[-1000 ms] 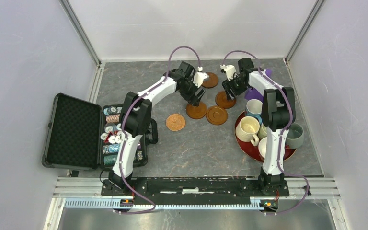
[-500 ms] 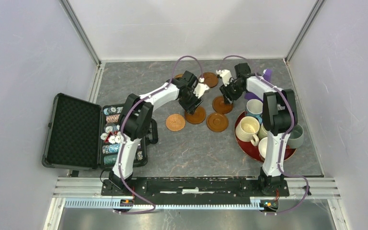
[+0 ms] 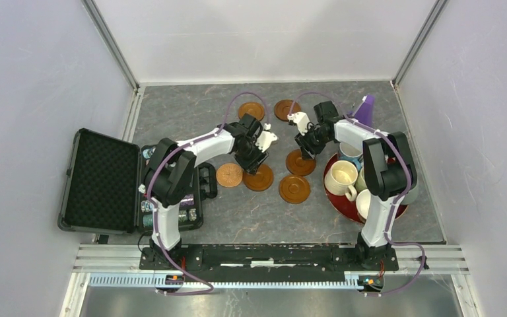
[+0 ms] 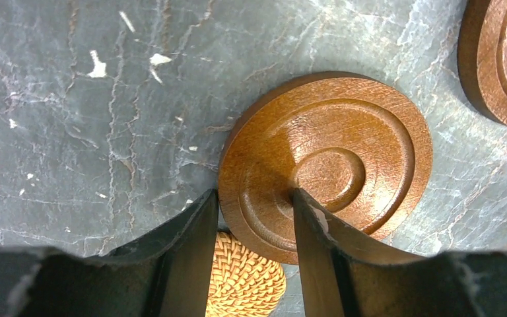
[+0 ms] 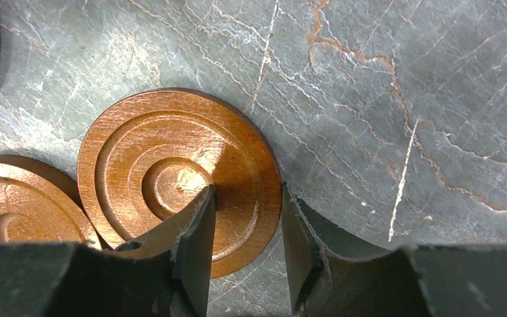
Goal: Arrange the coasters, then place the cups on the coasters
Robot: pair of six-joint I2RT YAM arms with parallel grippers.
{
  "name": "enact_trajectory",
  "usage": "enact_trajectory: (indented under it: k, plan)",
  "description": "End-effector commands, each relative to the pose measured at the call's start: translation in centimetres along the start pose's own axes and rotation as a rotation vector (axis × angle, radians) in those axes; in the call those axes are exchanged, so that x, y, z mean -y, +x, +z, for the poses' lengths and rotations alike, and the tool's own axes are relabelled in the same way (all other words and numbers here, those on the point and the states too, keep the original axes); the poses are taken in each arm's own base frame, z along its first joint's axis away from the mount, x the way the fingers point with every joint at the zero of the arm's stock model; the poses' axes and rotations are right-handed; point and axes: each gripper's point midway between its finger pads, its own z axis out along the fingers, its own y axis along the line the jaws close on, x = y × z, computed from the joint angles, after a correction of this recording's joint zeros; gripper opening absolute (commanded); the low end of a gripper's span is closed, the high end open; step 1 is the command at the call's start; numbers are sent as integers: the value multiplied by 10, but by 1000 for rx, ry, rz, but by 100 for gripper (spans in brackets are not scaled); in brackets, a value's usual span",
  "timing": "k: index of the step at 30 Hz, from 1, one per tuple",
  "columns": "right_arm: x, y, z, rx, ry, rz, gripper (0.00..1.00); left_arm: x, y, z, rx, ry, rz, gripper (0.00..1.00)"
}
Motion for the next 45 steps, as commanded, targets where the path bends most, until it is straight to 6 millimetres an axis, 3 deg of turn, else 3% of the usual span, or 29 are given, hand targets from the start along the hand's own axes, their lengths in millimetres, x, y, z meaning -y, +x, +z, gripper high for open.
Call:
enact_trajectory:
  k: [1,5,9,17,21,24,28,35,38,45]
  plan:
    - [-13,28,19,-121,-50,118,42,-32,-9,-10,37,-66,-168,53]
    - [18,-1,26,-65,22,149,41,-64,-33,-14,94,-131,-208,54]
    - [41,-24,32,-23,67,168,41,-90,-38,-10,97,-174,-253,54]
    - [59,-32,40,-1,110,206,40,-118,-30,-12,89,-210,-312,56]
    - [60,-32,39,5,109,220,40,-105,-43,-22,157,-143,-270,72]
    - [63,-31,36,5,115,223,40,-103,-40,-30,152,-150,-243,75]
    - [72,-28,30,6,127,234,40,-104,-13,-35,86,-166,-264,73]
    - [78,-23,25,6,131,245,40,-88,41,-34,-61,-152,-212,57]
    - [77,-22,24,4,129,244,40,-69,58,-32,-127,-106,-126,52]
    - [76,-21,21,0,125,237,40,-2,103,-42,-231,38,94,49]
